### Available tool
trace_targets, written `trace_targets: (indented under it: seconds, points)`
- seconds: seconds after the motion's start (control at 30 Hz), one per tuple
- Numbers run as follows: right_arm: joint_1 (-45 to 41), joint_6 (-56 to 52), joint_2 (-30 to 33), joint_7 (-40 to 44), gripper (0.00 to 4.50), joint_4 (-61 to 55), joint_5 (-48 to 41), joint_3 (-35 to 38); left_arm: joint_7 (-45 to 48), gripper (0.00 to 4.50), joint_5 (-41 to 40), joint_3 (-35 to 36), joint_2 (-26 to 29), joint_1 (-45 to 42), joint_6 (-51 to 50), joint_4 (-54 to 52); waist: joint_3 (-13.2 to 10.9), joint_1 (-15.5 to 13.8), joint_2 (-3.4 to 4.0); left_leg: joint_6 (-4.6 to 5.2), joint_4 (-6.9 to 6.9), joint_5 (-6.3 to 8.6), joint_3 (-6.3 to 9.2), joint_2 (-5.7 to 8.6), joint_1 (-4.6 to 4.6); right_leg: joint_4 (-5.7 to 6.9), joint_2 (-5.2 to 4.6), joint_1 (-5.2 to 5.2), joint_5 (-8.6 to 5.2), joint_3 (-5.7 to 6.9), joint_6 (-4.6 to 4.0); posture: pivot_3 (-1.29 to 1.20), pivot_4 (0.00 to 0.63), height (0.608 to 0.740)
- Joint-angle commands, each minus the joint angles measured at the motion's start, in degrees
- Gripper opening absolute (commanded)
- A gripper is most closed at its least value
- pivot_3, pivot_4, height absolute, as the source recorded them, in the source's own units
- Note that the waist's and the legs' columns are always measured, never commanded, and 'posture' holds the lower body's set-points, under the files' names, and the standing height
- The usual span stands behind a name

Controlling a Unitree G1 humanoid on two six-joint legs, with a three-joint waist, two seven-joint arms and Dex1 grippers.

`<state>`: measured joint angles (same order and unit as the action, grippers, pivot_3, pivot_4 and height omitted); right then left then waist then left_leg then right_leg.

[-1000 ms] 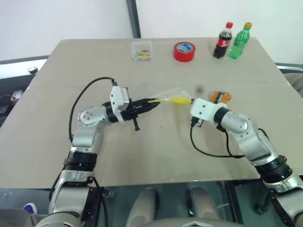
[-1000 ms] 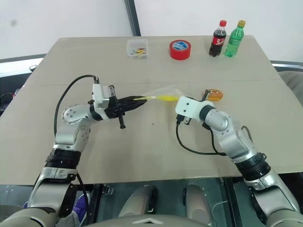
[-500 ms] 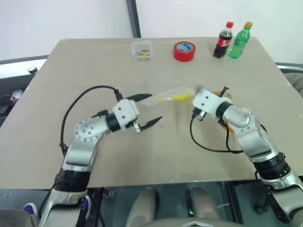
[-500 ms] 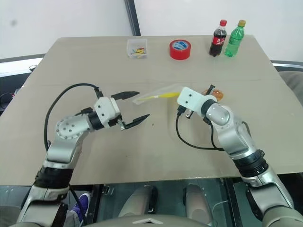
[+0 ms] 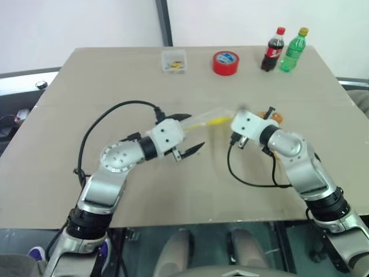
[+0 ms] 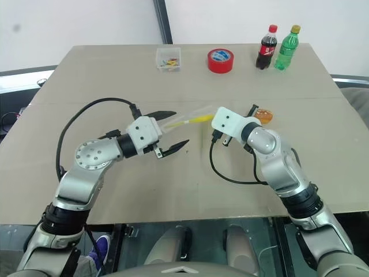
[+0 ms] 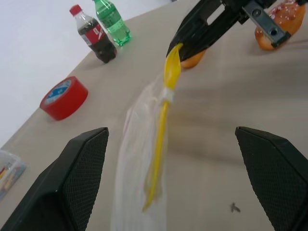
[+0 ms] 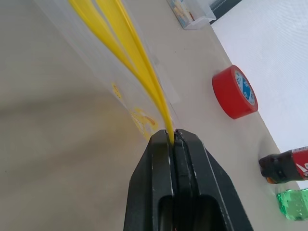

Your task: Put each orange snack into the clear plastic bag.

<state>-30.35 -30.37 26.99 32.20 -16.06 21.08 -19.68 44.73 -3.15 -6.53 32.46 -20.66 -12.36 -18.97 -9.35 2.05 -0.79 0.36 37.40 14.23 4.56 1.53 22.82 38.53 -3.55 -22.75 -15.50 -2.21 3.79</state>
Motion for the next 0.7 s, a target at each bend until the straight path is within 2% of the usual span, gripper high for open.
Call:
trace_targets:
  seconds: [0.03,0.17,0.23,0.33,0.43,0.53,0.63,0.7]
  points:
    - [-0.4,-0.3,-0.1,0.0,0.0,-3.0,0.9,0.5,-0.1,3.6,0.1,0.0,0.6,-0.7,0.7,-2.0,0.0,0.1,0.0,0.0,0.0,0.0,0.0,0.0,0.0,0.0,0.0,0.0,0.0,0.0,0.0,0.0,0.15,0.74]
    - [-0.2,-0.5,-0.2,-0.2,0.0,-2.9,1.1,0.8,0.1,1.85,-0.1,-0.3,0.8,-0.7,1.1,-1.9,0.0,0.1,0.0,0.0,0.0,0.0,0.0,0.0,0.0,0.0,0.0,-0.01,0.0,-0.01,0.0,0.0,0.15,0.74]
    - [0.0,-0.6,-0.3,-0.2,0.0,-2.9,1.2,0.9,0.3,1.29,0.2,-0.7,1.1,-0.6,1.8,-1.5,0.0,0.1,0.0,0.0,0.0,0.0,0.0,0.0,0.0,0.0,0.0,-0.01,0.0,0.0,0.0,0.0,0.15,0.74]
    - [0.4,-0.8,-0.3,-0.4,0.0,-2.9,1.3,1.2,0.0,0.05,-0.2,-0.5,0.8,-0.7,1.5,-1.1,0.0,0.1,0.0,0.0,0.0,0.0,0.0,0.0,0.0,0.0,0.0,-0.01,0.0,-0.01,0.0,0.0,0.15,0.74]
    - [0.7,-0.9,0.8,1.8,0.0,-3.4,0.5,1.0,-0.4,0.02,0.2,-0.5,0.7,-0.8,2.5,-0.1,0.0,0.1,0.0,0.0,0.0,0.0,0.0,0.0,0.0,-0.01,0.0,0.0,0.0,0.0,0.0,0.0,0.15,0.74]
    - [1.5,-1.1,0.0,0.3,0.97,-4.3,0.1,2.9,-1.3,0.0,0.7,-0.1,0.1,-1.1,4.7,2.8,0.0,0.0,0.0,0.0,0.0,0.0,0.0,0.0,0.0,-0.01,0.0,0.0,0.0,0.0,0.0,0.0,0.15,0.74]
    - [4.0,-4.8,-1.0,0.3,2.43,-7.3,-1.5,5.5,-1.4,0.0,0.6,0.4,-0.7,-2.3,10.0,7.1,0.0,0.0,0.0,0.0,0.0,0.0,0.0,0.0,0.0,0.0,0.0,0.0,0.0,0.0,0.0,0.0,0.15,0.74]
    - [5.9,-9.6,-2.5,1.2,2.43,-11.1,-4.7,9.1,-1.7,0.0,1.1,0.4,-0.8,-2.8,11.9,9.3,0.0,-0.2,0.0,0.0,0.0,0.0,0.03,-0.01,0.02,-0.02,0.0,0.0,0.0,0.03,0.0,0.0,0.15,0.74]
